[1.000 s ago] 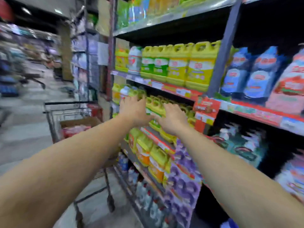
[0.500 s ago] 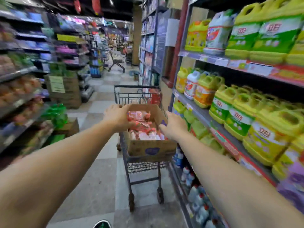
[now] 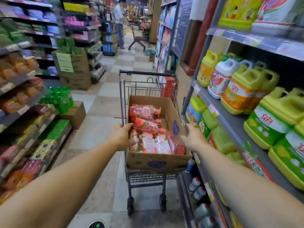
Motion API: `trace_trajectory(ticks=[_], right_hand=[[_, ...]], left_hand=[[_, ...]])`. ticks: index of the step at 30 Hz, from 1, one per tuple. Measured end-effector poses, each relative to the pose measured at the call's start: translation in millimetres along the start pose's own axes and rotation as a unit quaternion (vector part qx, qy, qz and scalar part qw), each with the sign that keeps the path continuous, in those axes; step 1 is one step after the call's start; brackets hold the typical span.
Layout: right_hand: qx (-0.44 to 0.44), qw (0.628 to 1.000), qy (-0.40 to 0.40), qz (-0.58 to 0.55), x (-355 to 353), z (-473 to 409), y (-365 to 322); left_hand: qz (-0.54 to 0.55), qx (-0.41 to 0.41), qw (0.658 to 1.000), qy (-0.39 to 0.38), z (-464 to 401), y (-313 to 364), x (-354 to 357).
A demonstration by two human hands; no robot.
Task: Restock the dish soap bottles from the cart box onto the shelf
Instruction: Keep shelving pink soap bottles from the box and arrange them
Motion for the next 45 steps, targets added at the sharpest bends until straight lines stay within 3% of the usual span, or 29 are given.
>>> trace_trajectory(ticks=[10,20,25,31,35,40,45], right_hand=[[0.064,0.996,-0.052,-0.016,71.6,-117.3,7.7],[0.155,0.98,-0.112,-0.056,126.1,-230.5,-15.1],[0.184,0.97,-0.148,-0.063,152.1,-256.6,-14.0],[0.156,0.968,-0.178,-0.086,169.7,-321.1,-20.9],[0.154,0.959,-0.221,-0.088,182.1,-356.2,-18.2],[0.203,0.951,-0.233,-0.02,184.5,-354.3,34.4],[0.295,0.92,-0.255,0.037,182.5,-320.2,97.2]], left_hand=[[-0.023,0.039,0.995,-0.084,-159.6,-4.3,51.1],[-0.008,0.059,0.982,-0.182,-313.1,-35.0,52.1],[-0.005,0.05,0.984,-0.169,-372.9,-34.6,47.7],[-0.037,0.036,0.995,-0.088,-448.1,-35.1,29.3],[-0.054,0.011,0.991,-0.123,-479.7,-40.1,37.3],[-0.108,0.016,0.988,-0.112,-494.5,-38.9,53.1],[-0.133,0.017,0.989,-0.067,-489.0,-37.2,59.6]])
Point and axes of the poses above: each hand's wrist, its own z-axis away from the middle knuckle, its own x-axis out of the palm, y = z × x, the point moved 8 cm from there along -z, towards the middle knuckle, and after that the axes turned 8 degrees about -y, right-handed, at the moved point
